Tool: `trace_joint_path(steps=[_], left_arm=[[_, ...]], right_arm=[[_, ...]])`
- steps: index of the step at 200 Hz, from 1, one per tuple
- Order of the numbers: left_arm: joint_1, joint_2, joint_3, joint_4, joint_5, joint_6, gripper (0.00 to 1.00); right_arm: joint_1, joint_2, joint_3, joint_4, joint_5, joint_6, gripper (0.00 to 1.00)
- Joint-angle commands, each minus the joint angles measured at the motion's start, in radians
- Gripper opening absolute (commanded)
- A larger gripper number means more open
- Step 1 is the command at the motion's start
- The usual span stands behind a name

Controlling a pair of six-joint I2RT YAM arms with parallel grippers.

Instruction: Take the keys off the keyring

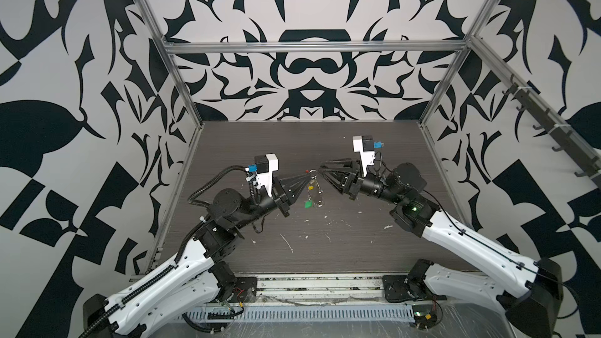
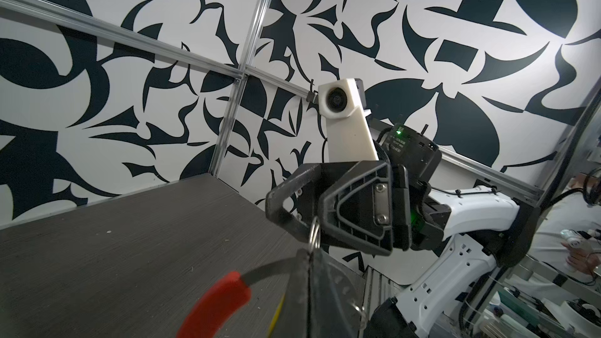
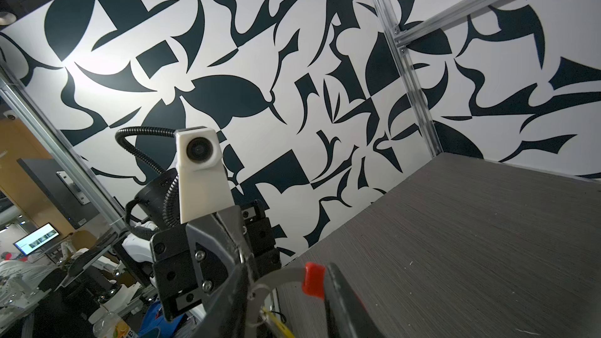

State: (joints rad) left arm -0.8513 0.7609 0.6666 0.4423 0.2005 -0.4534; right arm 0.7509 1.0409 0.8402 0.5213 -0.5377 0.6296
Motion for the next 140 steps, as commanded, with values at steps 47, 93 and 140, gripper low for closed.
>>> trace_joint_path(steps=[47, 93, 140], left_arm=[[-0.005, -0.012, -0.013, 0.047, -0.024, -0.002, 0.0], [-0.049, -0.015, 0.028, -0.072, -0.21, 0.044, 0.0], [-0.219, 0.042, 0.089, -0.158, -0.571, 0.201, 0.0]], right_arm=[[0.019, 0.001, 0.052, 0.086, -0.053, 0.022, 0.39], [0.022, -0.076, 0.007, 0.021, 0.084, -0.029, 0.37], [0.023, -0.165, -0.02, -0.14, 0.279, -0.096, 0.35]])
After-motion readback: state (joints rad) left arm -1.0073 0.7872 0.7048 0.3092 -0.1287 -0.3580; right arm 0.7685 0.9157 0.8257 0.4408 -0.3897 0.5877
